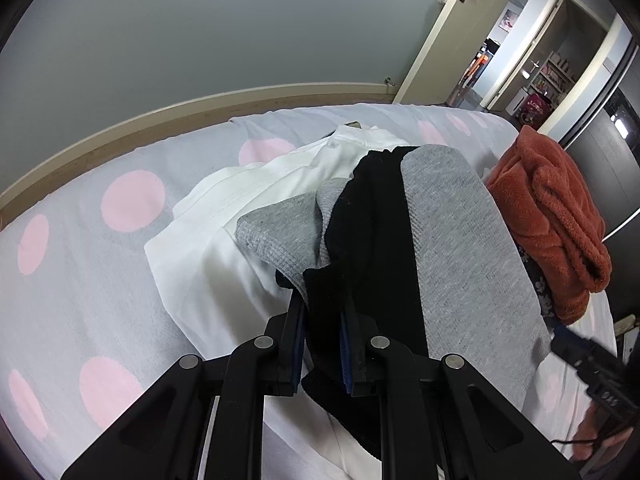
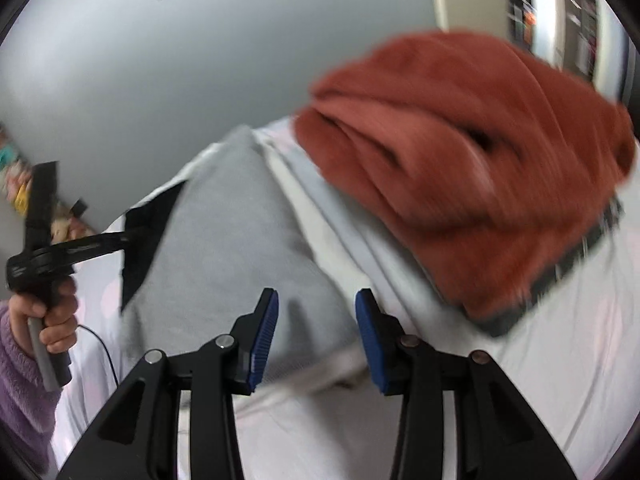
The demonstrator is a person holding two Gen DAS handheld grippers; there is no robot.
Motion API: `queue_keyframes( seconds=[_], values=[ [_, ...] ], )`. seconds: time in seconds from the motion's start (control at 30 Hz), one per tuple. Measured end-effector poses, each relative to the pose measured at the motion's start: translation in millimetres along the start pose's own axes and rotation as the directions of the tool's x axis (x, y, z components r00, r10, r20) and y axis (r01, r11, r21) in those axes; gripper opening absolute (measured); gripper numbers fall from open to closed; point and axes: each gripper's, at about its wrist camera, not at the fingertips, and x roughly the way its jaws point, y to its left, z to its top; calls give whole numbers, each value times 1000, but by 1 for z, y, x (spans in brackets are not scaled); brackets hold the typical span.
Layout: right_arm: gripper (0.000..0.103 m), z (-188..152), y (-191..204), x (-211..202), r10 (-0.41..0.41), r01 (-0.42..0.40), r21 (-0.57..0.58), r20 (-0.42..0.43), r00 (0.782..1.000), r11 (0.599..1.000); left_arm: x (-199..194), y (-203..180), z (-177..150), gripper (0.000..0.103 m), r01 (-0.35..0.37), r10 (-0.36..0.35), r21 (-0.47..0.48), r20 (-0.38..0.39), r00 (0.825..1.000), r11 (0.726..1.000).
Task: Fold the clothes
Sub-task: 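Lower the folded shirt onto the white garment and open both grippers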
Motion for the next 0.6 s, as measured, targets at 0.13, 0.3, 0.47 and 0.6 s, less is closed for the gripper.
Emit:
queue_keyframes(
  seconds=[0.13,0.3,0.47,0.6],
  values=[
    [16,-14,-17,8,26,-26,118,3,1000,993,-8,-3,-2,16,-15,15,9,10,1000,1000],
    [7,-9,-20,-3,20,-21,172,8,1000,985,-33,-7,-3,15,-11,11,2,54,998,1000],
    [6,-6,-20,7,-73,79,147,-45,996,986,-7,-10,-6,15,-100,100,48,13,995,994],
    [7,-12,-20,27,-109,123,162,-92,990,979,21,0,-4,20,-85,87,40,-60,994,996]
  ],
)
